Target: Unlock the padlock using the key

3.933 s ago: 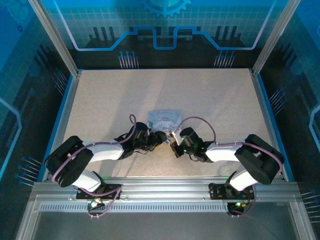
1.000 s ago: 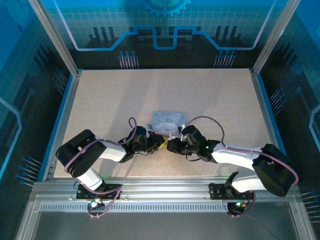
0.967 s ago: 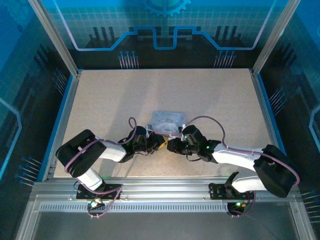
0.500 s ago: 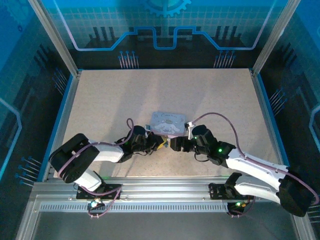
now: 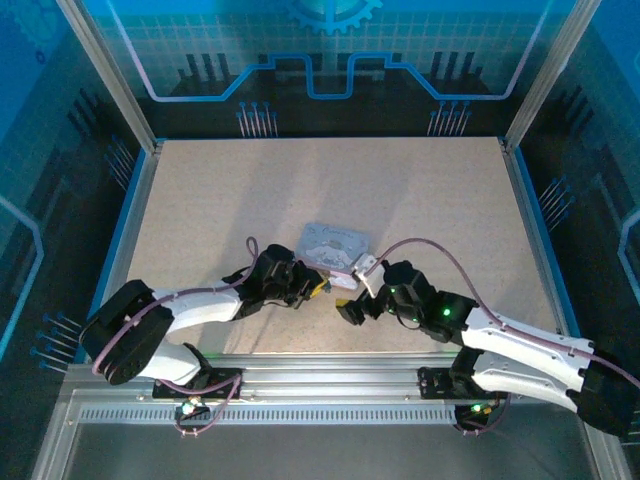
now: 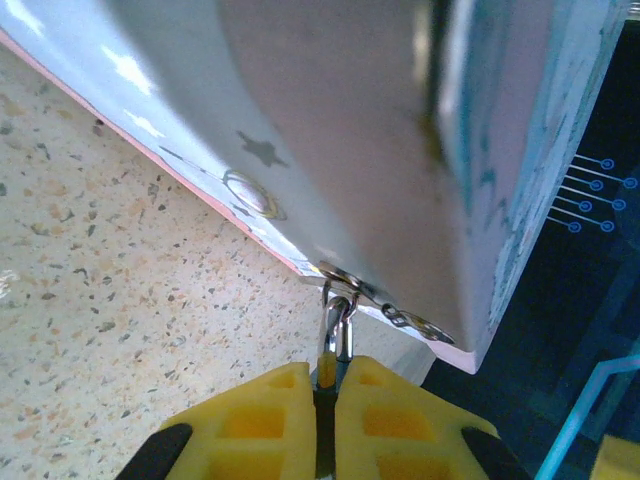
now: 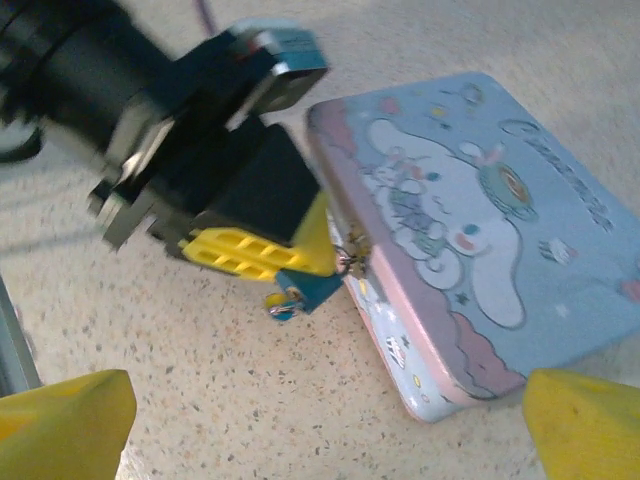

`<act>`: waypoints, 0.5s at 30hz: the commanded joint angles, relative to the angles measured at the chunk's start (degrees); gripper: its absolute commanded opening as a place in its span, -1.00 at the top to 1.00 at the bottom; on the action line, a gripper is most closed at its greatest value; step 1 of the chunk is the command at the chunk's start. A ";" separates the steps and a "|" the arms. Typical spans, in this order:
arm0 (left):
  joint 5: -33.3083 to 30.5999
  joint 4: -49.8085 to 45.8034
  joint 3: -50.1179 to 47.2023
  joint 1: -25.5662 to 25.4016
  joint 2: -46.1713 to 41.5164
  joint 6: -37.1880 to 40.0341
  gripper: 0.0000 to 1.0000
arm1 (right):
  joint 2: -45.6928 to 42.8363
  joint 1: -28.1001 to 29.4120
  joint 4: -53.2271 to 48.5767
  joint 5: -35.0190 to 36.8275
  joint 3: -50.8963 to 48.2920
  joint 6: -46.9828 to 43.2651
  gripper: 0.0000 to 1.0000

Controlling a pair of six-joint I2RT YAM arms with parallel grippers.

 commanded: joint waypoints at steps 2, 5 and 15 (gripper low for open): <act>-0.37 -5.41 2.82 -0.37 -1.78 -2.87 1.00 | 1.61 3.72 6.50 3.98 -2.23 -20.35 -1.00; 0.24 -5.41 3.13 -0.34 -1.77 -4.19 1.00 | 3.28 4.97 9.08 5.86 -2.73 -25.31 -1.00; 0.96 -5.62 3.38 -0.35 -2.09 -6.45 1.00 | 11.31 7.29 9.95 9.19 -0.48 -29.94 -0.83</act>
